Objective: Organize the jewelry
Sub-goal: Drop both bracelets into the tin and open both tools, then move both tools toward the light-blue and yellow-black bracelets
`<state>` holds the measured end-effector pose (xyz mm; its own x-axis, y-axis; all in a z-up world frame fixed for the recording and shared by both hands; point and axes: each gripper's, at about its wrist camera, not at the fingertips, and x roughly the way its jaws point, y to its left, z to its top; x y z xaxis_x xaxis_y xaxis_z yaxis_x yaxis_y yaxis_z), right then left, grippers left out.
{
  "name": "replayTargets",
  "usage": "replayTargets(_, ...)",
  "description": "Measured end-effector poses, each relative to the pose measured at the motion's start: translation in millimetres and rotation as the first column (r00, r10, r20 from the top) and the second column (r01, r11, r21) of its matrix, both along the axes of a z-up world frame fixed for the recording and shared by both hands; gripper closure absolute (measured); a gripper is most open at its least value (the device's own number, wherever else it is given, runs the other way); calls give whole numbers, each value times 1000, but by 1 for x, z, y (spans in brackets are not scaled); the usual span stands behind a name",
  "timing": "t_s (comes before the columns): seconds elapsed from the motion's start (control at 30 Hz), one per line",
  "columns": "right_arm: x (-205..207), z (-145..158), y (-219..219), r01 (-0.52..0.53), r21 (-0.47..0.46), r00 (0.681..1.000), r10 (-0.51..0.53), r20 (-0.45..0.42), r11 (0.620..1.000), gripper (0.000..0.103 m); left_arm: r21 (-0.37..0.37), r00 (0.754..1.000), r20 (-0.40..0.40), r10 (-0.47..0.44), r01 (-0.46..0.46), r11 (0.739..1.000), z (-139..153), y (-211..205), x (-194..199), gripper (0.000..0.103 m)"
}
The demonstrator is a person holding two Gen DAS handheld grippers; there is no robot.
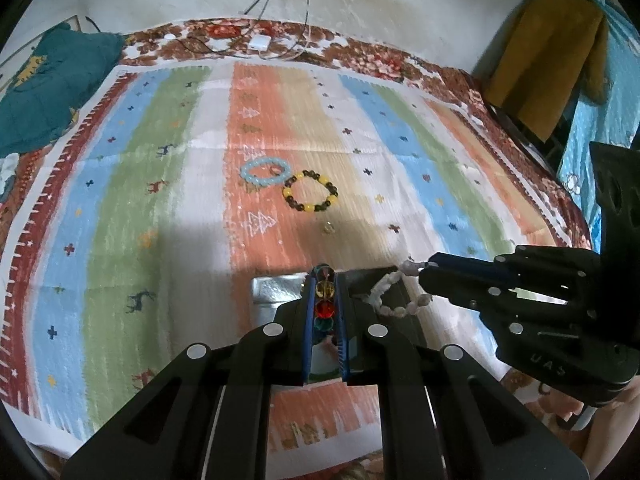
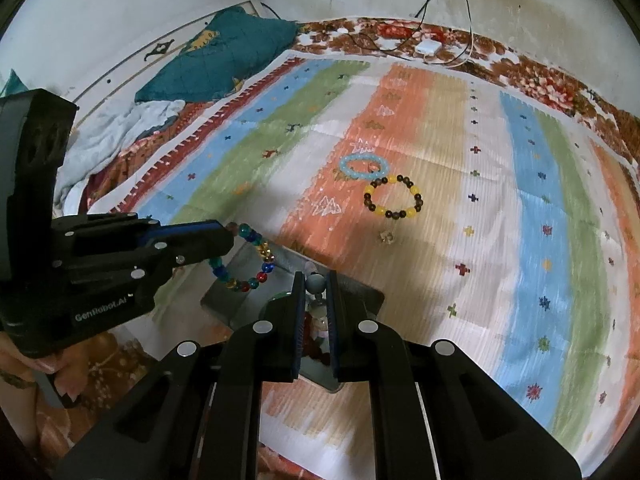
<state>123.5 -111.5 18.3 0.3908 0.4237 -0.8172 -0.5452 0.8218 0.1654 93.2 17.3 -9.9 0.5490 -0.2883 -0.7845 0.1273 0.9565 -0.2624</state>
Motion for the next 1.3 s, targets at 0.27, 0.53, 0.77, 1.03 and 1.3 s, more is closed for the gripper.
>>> replayTargets(0.27,6,-13,-5,41,-51,999,-42,-13,998,53,24,994,-19,105,-105,994,-4,23,8,47)
replayTargets(0.53,18,-21,-12,92,-75,996,-93,-12,993,31,35,981,-31,193,-192,981,-10,41,19,8)
replayTargets(0.77,36,-24,-25,172,-57,985,-173,-11,983,13,79,966,-60,250,-246,966,-22,51,32,6)
replayTargets(1.03,54,-28,-31,241,-67,971,-240,22,968,10,74,964,-38,265,-262,962,-24,54,47,6)
replayTargets(1.3,74,-39,-29,272,-75,962,-270,31,960,9,95,968,-31,247,-243,965,-31,55,60,6)
